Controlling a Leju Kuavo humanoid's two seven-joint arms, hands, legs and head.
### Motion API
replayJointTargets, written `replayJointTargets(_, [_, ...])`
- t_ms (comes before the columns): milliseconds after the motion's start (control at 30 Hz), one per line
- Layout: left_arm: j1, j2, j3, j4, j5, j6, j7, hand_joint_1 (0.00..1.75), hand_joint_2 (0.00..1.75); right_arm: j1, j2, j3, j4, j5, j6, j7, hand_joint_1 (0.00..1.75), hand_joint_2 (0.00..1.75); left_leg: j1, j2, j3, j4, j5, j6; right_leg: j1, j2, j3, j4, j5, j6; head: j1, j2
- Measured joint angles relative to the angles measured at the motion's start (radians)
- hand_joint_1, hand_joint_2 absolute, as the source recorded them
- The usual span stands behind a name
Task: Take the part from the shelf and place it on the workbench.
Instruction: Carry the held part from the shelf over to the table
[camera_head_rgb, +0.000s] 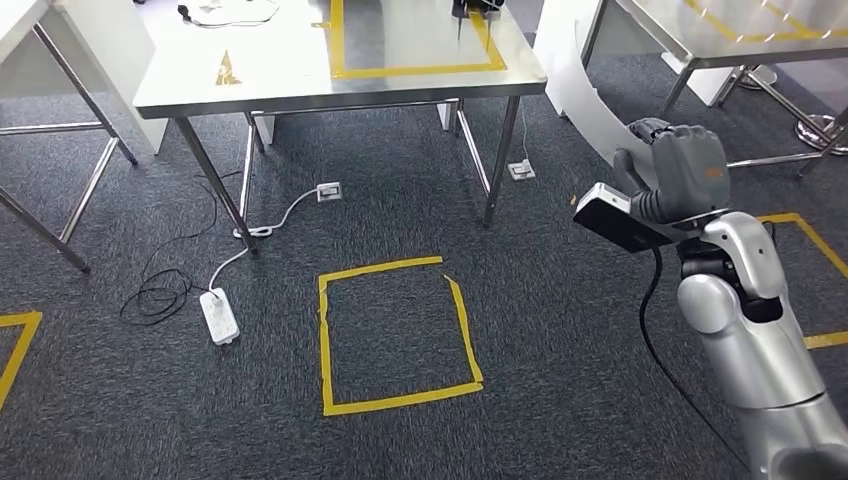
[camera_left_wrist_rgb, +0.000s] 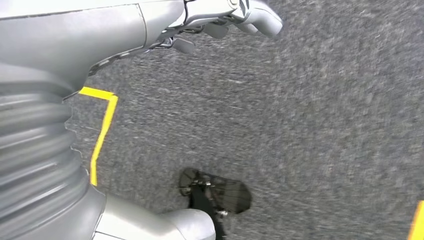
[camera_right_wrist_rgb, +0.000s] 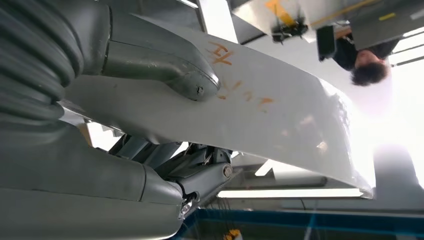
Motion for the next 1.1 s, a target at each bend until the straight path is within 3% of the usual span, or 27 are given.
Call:
replayJointTargets(100, [0.002,0.0,0.001,0.0,0.011,-0.008,-0.011,0.0,1.75,-0.011,0.024,0.018,0.0,0.052,-0.01,0.007,1.75,1.75,0.001,0.002,0.015,-0.003,-0.016,0.003,-0.007,-0.003,-0.126,0.174,-0.055,0.015,0.002,0.0])
replayJointTargets(133, [0.004,0.0,0.002,0.0,0.012,-0.01,-0.011,0.0,1.75,-0.014,0.034,0.029,0.003,0.068,-0.013,0.012,1.75,1.75,0.001,0.003,0.021,-0.002,-0.024,0.002,-0.011,-0.004,-0.158,0.203,-0.06,0.018,0.002,0.0])
replayJointTargets(167, [0.005,0.0,0.003,0.0,0.013,-0.013,-0.011,0.0,1.75,-0.019,0.046,0.04,0.007,0.082,-0.016,0.016,1.75,1.75,0.002,0.003,0.029,-0.002,-0.032,0.0,-0.014,-0.004,-0.172,0.196,-0.043,0.02,0.002,0.0])
replayJointTargets(200, [0.006,0.0,0.005,0.0,0.014,-0.016,-0.011,0.0,1.75,-0.024,0.056,0.05,0.011,0.094,-0.02,0.021,1.75,1.75,0.004,0.003,0.039,-0.001,-0.04,-0.003,-0.017,-0.005,-0.167,0.154,-0.005,0.021,0.002,0.0])
replayJointTargets(233, [0.006,0.0,0.006,0.0,0.014,-0.02,-0.011,0.0,1.75,-0.03,0.067,0.058,0.015,0.105,-0.024,0.026,1.75,1.75,0.005,0.002,0.047,0.0,-0.05,-0.008,-0.021,-0.007,-0.145,0.082,0.048,0.023,0.002,0.0])
replayJointTargets(267, [0.006,0.001,0.007,0.0,0.015,-0.023,-0.011,0.0,1.75,-0.035,0.077,0.066,0.019,0.115,-0.029,0.03,1.75,1.75,0.006,0.001,0.057,0.001,-0.059,-0.014,-0.022,-0.011,-0.124,0.017,0.082,0.024,0.002,0.0])
replayJointTargets(333, [0.006,0.003,0.008,0.0,0.015,-0.028,-0.011,0.0,1.75,-0.043,0.097,0.08,0.026,0.129,-0.035,0.038,1.75,1.75,0.005,0.001,0.071,0.0,-0.075,-0.03,-0.017,-0.018,-0.095,-0.059,0.103,0.013,0.002,0.0])
replayJointTargets(433, [0.005,0.004,0.01,0.0,0.015,-0.029,-0.011,0.0,1.75,-0.047,0.112,0.091,0.03,0.136,-0.037,0.043,1.75,1.75,0.006,0.003,0.086,0.015,-0.081,-0.051,-0.013,-0.014,-0.073,-0.061,0.089,-0.018,0.002,0.0])
replayJointTargets(500, [0.004,0.005,0.011,0.0,0.015,-0.03,-0.011,0.0,1.75,-0.052,0.117,0.094,0.032,0.138,-0.041,0.042,1.75,1.75,0.007,0.005,0.055,0.086,-0.085,-0.059,-0.012,-0.013,-0.048,-0.062,0.076,-0.037,-0.001,0.0])
replayJointTargets(600, [0.005,0.006,0.013,0.0,0.015,-0.03,-0.009,0.0,1.75,-0.055,0.126,0.098,0.033,0.139,-0.043,0.041,1.75,1.75,0.005,0.006,-0.077,0.264,-0.141,-0.061,-0.008,-0.012,-0.013,-0.063,0.048,-0.05,-0.005,0.0])
replayJointTargets(667, [0.009,0.005,0.014,0.001,0.015,-0.03,-0.008,0.0,1.75,-0.054,0.132,0.099,0.034,0.139,-0.043,0.042,1.75,1.75,0.003,0.005,-0.142,0.298,-0.179,-0.054,-0.005,-0.008,0.014,-0.063,0.024,-0.052,-0.005,0.0])
replayJointTargets(700, [0.011,0.005,0.014,0.001,0.015,-0.03,-0.008,0.0,1.75,-0.054,0.134,0.1,0.034,0.139,-0.043,0.042,1.75,1.75,0.001,0.005,-0.152,0.27,-0.172,-0.048,-0.004,-0.006,0.031,-0.063,0.011,-0.052,-0.005,0.0])
replayJointTargets(733, [0.012,0.006,0.015,0.001,0.015,-0.03,-0.008,0.0,1.75,-0.054,0.136,0.1,0.034,0.139,-0.043,0.042,1.75,1.75,-0.002,0.005,-0.149,0.217,-0.137,-0.041,-0.002,-0.005,0.049,-0.063,-0.004,-0.051,-0.005,0.0])
replayJointTargets(800, [0.014,0.008,0.015,0.001,0.015,-0.03,-0.008,0.0,1.75,-0.055,0.141,0.101,0.036,0.139,-0.042,0.041,1.75,1.75,-0.011,0.002,-0.136,0.093,-0.01,-0.025,0.001,-0.001,0.078,-0.064,-0.033,-0.045,-0.007,0.0])
replayJointTargets(833, [0.016,0.009,0.015,0.002,0.015,-0.03,-0.007,0.0,1.75,-0.055,0.144,0.102,0.037,0.139,-0.042,0.042,1.75,1.75,-0.014,0.0,-0.128,0.054,0.036,-0.02,0.003,0.001,0.089,-0.068,-0.049,-0.04,-0.008,0.0])
replayJointTargets(867, [0.017,0.01,0.016,0.002,0.015,-0.03,-0.007,0.0,1.75,-0.055,0.146,0.104,0.038,0.139,-0.042,0.042,1.75,1.75,-0.015,-0.003,-0.122,0.032,0.061,-0.016,0.005,0.004,0.102,-0.068,-0.056,-0.034,-0.008,0.0])
replayJointTargets(933, [0.017,0.009,0.016,0.001,0.015,-0.031,-0.007,0.0,1.75,-0.057,0.148,0.106,0.039,0.139,-0.042,0.043,1.75,1.75,-0.012,-0.005,-0.093,0.023,0.051,-0.008,0.007,0.007,0.115,-0.048,-0.049,-0.023,-0.007,0.0])
replayJointTargets(967, [0.016,0.008,0.016,0.001,0.015,-0.031,-0.007,0.0,1.75,-0.059,0.148,0.107,0.039,0.139,-0.043,0.042,1.75,1.75,-0.01,-0.005,-0.077,0.02,0.046,-0.002,0.007,0.006,0.105,-0.009,-0.03,-0.017,-0.007,0.0])
replayJointTargets(1033, [0.014,0.006,0.016,0.001,0.015,-0.031,-0.007,0.0,1.75,-0.063,0.149,0.107,0.04,0.14,-0.042,0.04,1.75,1.75,-0.007,-0.005,-0.043,0.017,0.029,0.008,0.004,0.001,0.032,0.109,-0.009,-0.008,-0.006,0.0])
replayJointTargets(1067, [0.013,0.006,0.016,0.001,0.015,-0.03,-0.006,0.0,1.75,-0.064,0.149,0.107,0.04,0.14,-0.041,0.039,1.75,1.75,-0.007,-0.006,-0.03,0.016,0.018,0.011,0.003,0.0,-0.017,0.167,-0.023,-0.003,-0.005,0.0])
replayJointTargets(1100, [0.012,0.005,0.016,0.001,0.015,-0.03,-0.005,0.0,1.75,-0.065,0.149,0.108,0.042,0.141,-0.04,0.039,1.75,1.75,-0.007,-0.008,-0.017,0.015,0.005,0.012,0.002,-0.002,-0.063,0.207,-0.058,0.0,-0.005,0.0])
